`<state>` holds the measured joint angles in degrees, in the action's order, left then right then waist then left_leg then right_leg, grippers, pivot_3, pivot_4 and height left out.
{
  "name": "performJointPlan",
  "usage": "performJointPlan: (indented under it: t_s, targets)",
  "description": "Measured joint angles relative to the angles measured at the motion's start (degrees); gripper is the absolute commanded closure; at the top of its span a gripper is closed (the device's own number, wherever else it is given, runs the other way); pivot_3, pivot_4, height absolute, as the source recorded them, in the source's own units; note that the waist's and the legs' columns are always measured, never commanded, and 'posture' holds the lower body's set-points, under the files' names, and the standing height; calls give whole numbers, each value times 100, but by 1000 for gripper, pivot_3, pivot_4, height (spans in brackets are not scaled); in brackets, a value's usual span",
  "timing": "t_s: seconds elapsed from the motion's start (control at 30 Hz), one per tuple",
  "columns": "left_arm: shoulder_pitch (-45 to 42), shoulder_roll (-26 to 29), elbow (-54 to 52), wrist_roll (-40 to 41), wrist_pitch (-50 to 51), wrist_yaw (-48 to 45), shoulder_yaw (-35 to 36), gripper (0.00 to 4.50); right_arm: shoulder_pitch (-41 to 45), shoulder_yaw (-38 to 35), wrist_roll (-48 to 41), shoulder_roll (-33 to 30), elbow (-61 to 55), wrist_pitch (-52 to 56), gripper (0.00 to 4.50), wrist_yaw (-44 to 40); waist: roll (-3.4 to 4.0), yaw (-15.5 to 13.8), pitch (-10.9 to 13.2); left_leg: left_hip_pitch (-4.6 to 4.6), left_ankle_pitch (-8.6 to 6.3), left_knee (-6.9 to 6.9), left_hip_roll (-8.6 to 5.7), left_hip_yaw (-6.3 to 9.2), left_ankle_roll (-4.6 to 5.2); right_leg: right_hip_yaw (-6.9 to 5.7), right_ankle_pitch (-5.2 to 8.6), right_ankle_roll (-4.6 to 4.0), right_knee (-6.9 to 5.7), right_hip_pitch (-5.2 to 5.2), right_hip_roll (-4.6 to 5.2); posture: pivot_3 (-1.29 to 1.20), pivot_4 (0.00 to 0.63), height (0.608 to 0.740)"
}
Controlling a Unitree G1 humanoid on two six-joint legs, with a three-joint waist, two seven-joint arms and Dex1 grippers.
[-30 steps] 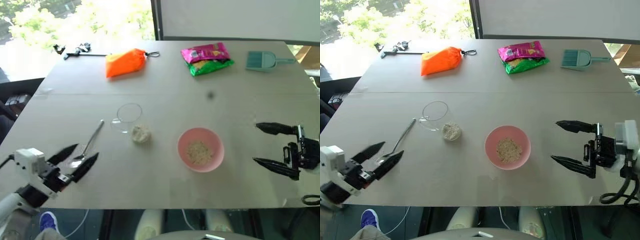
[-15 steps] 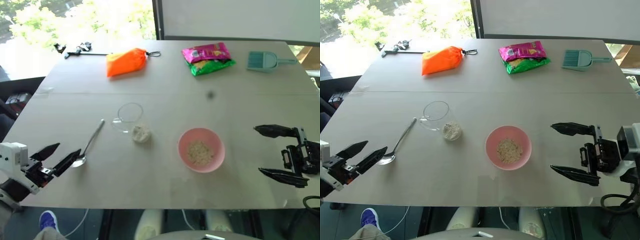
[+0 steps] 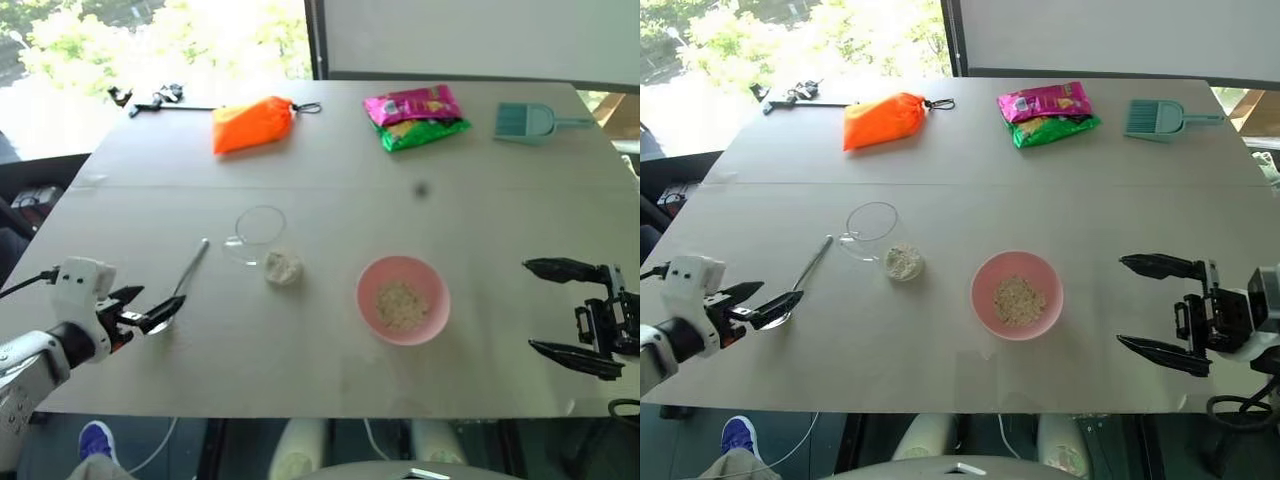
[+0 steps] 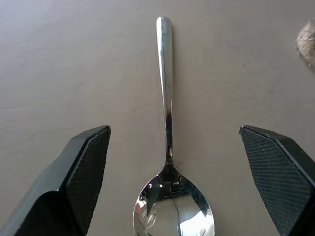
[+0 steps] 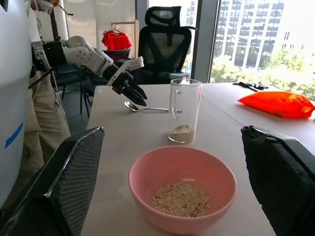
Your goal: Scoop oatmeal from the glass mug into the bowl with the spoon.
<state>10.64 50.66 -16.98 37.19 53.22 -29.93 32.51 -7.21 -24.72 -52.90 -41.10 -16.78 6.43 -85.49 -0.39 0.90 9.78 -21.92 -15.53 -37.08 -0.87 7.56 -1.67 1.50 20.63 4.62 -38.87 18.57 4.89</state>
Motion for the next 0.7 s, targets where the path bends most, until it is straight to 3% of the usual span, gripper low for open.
performJointPlan:
  t_s: [0.13, 0.3, 0.4, 0.6, 0.7]
  targets:
    - [-808, 94, -41, 90, 1197, 545, -233, 178, -20, 0, 63, 92, 81, -99, 0, -22, 0, 13, 0, 1, 5, 0, 0, 0, -9, 0, 0, 0, -1, 1, -1, 0, 150, 740]
    - [-1294, -107, 96, 115, 1639, 705, -531, 178, -62, 0, 94, 121, 123, -189, 0, -35, 1, 9, 0, 0, 12, 0, -2, -1, -21, 0, 0, 0, 0, 2, 0, 0, 150, 740]
    - [-1453, -199, 219, -18, 1742, 883, -614, 1445, -182, -2, 96, 124, 122, -217, 0, -47, 3, 9, -1, 1, 14, 1, -2, -1, -24, 2, 0, 0, 0, 2, 0, 0, 150, 740]
    - [-1504, -357, 257, -329, 1737, 1100, -600, 4408, -335, -53, 95, 122, 117, -279, 0, -48, 13, 4, -7, 4, 14, 0, -5, -8, -24, 8, 0, 0, -1, 1, 5, 0, 150, 740]
    - [-1542, -413, 281, -396, 1684, 1096, -611, 4465, -325, -56, 95, 122, 118, -288, 0, -48, 15, -6, -9, 4, 14, 0, -5, -6, -24, 6, 0, 0, -2, 1, 5, 0, 150, 740]
